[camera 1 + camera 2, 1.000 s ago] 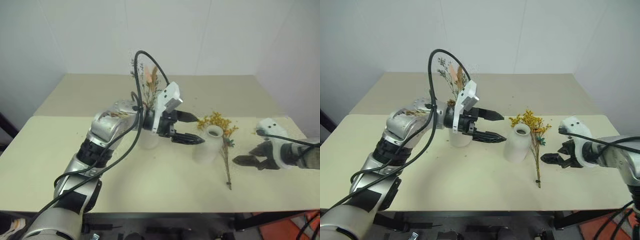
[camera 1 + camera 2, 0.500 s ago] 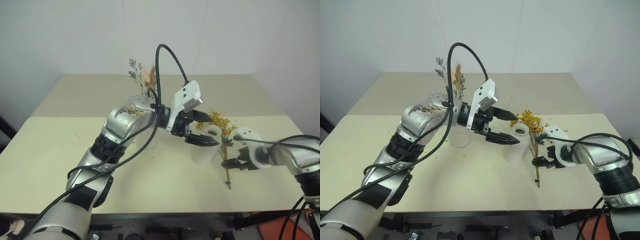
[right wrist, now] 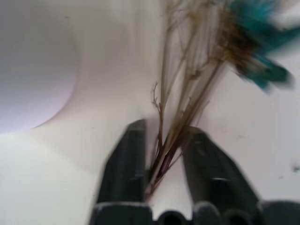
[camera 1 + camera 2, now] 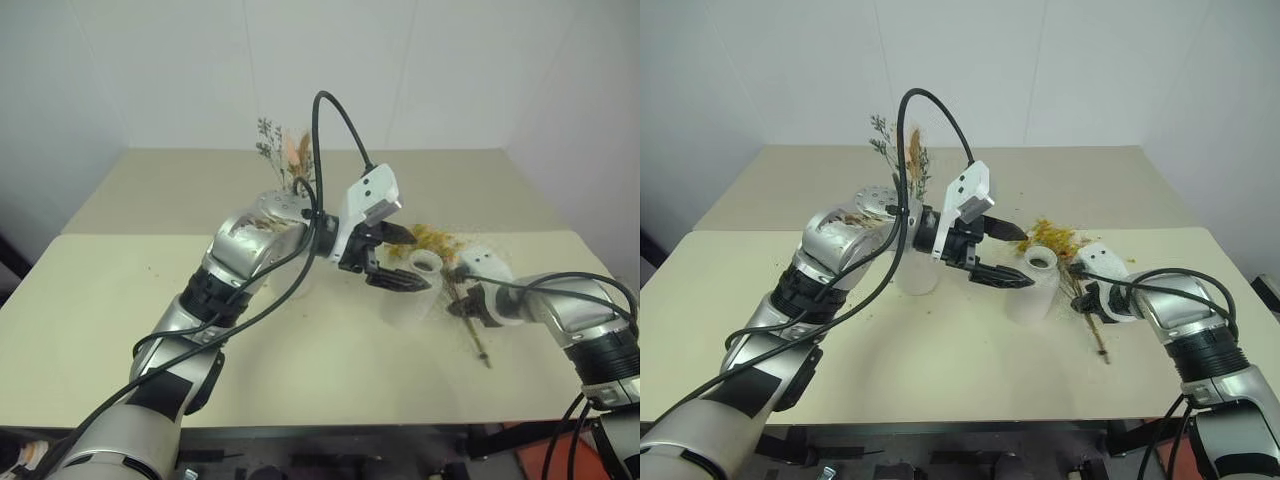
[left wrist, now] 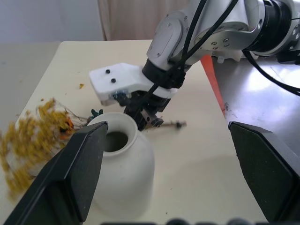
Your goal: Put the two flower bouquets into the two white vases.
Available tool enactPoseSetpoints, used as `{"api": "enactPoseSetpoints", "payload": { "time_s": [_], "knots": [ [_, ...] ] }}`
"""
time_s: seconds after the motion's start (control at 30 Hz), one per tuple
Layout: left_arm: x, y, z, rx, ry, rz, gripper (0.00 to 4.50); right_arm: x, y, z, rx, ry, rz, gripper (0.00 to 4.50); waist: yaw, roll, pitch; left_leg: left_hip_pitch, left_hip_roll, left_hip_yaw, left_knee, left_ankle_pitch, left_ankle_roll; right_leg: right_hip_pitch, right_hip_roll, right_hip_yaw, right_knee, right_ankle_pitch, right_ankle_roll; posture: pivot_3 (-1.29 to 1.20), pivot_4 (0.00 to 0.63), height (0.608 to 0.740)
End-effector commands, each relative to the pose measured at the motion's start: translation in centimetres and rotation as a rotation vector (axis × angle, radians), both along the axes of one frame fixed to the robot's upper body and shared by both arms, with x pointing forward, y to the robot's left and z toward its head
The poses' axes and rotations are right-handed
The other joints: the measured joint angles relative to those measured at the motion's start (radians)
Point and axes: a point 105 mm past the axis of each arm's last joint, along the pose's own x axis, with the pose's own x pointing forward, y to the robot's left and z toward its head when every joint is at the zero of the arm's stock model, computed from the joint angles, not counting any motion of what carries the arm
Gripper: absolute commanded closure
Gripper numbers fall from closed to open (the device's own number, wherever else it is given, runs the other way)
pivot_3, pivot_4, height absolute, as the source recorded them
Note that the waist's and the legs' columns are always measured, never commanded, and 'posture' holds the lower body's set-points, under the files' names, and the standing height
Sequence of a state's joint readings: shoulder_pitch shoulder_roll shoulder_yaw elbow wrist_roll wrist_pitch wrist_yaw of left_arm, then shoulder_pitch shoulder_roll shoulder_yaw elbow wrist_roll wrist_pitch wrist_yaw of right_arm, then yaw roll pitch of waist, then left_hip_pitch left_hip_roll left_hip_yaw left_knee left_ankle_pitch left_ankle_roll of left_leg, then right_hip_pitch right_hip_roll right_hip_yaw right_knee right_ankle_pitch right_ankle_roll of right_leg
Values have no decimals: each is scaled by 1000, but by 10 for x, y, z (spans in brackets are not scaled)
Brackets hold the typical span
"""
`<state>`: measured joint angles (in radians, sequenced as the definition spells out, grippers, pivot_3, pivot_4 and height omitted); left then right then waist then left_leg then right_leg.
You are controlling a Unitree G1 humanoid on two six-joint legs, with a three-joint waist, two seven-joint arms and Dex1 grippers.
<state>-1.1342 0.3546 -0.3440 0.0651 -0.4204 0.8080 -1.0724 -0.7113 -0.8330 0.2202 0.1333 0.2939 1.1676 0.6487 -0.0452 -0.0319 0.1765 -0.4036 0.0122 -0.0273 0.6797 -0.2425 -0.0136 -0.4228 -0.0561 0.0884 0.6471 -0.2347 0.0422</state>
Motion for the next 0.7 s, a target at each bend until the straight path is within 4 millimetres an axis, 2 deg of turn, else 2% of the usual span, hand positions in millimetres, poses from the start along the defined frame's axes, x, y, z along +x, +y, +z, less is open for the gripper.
{"api": "enactPoseSetpoints", "payload": {
  "time_s": [0.03, 0.13, 0.27, 0.43, 0.53, 0.7],
  "knots": [
    [4, 7, 11, -21, -39, 25, 0, 3, -7, 7, 39, -16, -75, 4471, 0, 0, 0, 0, 0, 0, 0, 0, 0, 0, 0, 0, 0, 0, 0, 0, 150, 740],
    [10, 15, 12, -22, -39, 61, 0, 9, -15, 22, 111, -83, -172, 4471, 0, 0, 0, 0, 0, 0, 0, 0, 0, 0, 0, 0, 0, 0, 0, 0, 150, 740],
    [17, 26, 13, -23, -38, 106, 0, 21, -28, 65, 232, -310, -313, 4471, 0, 0, 0, -1, 0, 0, 0, 0, 0, -2, 0, 0, 1, 0, 0, 0, 150, 740],
    [21, 36, 14, -29, -34, 141, 0, 24, -33, 118, 380, -608, -379, 4471, 2, 0, 0, -2, 0, 0, -1, 0, 0, -2, 0, 0, 1, 0, 0, 0, 150, 740],
    [20, 37, 7, -6, -15, 148, 0, 19, -20, 160, 488, -812, -306, 4471, 1, 1, 0, -1, 0, 0, -1, 0, 0, -2, 0, 0, 1, 0, 0, 0, 150, 740],
    [17, 37, -9, 73, 3, 166, 0, 0, 11, 199, 630, -1017, -149, 4471, 0, 1, 0, -1, 0, 0, -1, 0, 0, -2, 0, 0, 1, 0, 0, 0, 150, 740]
  ]
}}
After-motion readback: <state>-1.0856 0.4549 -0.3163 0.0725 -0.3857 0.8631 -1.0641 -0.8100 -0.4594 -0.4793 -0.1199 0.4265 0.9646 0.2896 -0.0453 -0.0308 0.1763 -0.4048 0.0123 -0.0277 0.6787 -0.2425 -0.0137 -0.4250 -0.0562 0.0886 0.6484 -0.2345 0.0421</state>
